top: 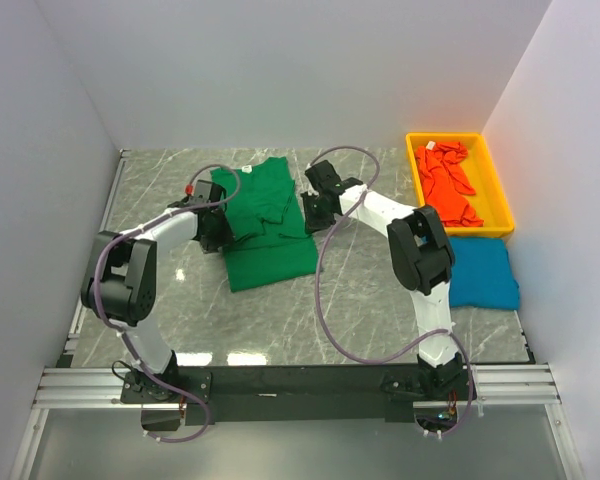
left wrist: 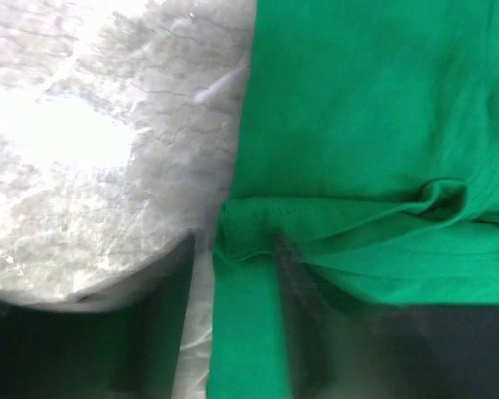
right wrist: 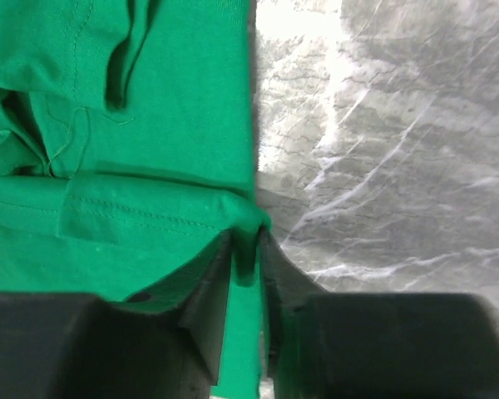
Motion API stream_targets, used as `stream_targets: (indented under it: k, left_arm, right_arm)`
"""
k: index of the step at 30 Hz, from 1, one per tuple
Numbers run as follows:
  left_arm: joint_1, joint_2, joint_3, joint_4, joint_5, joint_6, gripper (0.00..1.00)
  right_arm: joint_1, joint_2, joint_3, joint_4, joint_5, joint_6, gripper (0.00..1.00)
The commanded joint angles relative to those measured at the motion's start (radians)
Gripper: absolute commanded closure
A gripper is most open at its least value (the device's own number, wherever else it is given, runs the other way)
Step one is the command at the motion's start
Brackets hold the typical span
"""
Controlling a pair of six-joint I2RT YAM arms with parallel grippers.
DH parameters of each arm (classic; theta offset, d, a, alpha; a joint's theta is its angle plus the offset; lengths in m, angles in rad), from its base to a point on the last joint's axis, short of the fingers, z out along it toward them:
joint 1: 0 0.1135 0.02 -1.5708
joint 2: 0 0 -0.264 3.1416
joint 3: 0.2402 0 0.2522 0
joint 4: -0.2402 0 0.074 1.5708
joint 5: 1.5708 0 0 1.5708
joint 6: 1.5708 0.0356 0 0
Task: Fold and stack the t-shirts
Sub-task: Fold the tshirt
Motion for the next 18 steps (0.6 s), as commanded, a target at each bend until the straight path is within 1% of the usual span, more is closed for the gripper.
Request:
stream_targets:
  k: [1, 4, 5, 8, 9, 11, 12, 13, 15, 16, 18]
  left_arm:
    - [0.003, -0.093, 0.024, -0.001, -0.042, -0.016, 0.47]
    - [-0.011, -0.171, 0.021, -0.039, -0.06, -0.04, 0.32]
    - [-0.02, -0.214, 0.018, -0.047, -0.081, -0.048, 0.29]
    - [-0.083, -0.293, -0.005, -0.078, -0.121, -0.096, 0.3]
    - [-0.127, -0.309, -0.025, -0.079, -0.128, -0.126, 0.31]
    - [-0.178, -0.338, -0.054, -0.05, -0.12, -0.146, 0.38]
    - [-0.222, -0.341, -0.081, -0.039, -0.106, -0.169, 0.41]
    - [-0.242, -0.341, -0.095, -0.024, -0.1, -0.18, 0.49]
    - [-0.291, -0.322, -0.128, 0.019, -0.083, -0.2, 0.57]
    - [-0.301, -0.311, -0.134, 0.028, -0.079, -0.205, 0.65]
    - [-0.327, -0.271, -0.154, 0.065, -0.063, -0.209, 0.71]
  right_arm:
    - [-0.005, -0.089, 0.026, 0.026, 0.036, -0.011, 0.71]
    - [0.004, -0.164, -0.022, 0.051, 0.048, 0.001, 0.65]
    - [0.01, -0.184, -0.04, 0.061, 0.05, 0.006, 0.64]
    - [0.037, -0.251, -0.132, 0.11, 0.028, 0.018, 0.64]
    - [0.053, -0.274, -0.152, 0.141, 0.013, 0.023, 0.64]
    - [0.071, -0.287, -0.186, 0.175, -0.024, 0.034, 0.66]
    - [0.08, -0.288, -0.213, 0.202, -0.033, 0.037, 0.68]
    - [0.096, -0.288, -0.226, 0.216, -0.044, 0.046, 0.72]
    - [0.106, -0.276, -0.258, 0.261, -0.08, 0.06, 0.77]
    - [0.117, -0.268, -0.269, 0.276, -0.093, 0.077, 0.81]
    - [0.122, -0.246, -0.29, 0.32, -0.119, 0.086, 0.84]
